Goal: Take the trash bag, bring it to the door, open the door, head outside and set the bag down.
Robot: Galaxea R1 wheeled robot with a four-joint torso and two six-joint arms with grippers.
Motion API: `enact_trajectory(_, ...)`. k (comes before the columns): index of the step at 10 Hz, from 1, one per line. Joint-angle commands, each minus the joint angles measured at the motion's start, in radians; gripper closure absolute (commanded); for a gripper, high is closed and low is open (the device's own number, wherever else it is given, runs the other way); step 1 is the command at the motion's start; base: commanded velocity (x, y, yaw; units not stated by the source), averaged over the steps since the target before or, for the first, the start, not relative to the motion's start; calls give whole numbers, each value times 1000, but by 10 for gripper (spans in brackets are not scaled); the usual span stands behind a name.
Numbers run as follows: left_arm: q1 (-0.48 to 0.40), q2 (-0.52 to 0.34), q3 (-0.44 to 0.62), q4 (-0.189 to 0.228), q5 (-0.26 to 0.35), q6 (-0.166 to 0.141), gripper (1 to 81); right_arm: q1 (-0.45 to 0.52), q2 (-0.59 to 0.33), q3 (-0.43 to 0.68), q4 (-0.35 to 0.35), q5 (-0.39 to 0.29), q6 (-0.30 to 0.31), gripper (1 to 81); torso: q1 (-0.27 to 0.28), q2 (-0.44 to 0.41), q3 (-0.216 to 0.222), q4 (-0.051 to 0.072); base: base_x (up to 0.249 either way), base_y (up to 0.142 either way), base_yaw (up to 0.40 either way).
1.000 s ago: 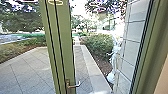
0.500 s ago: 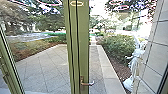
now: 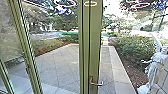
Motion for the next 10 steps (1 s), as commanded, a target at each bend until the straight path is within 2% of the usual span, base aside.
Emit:
enact_trajectory(1,-53,-5,5,12,52,5,811,47,-2,5,-8,-47,1,10,1,0,0,0,0,0,228)
enact_trajectory(10,-52,-2,5,15,54,5,811,47,1,5,-9,-47,1,10,1,0,0,0,0,0,194)
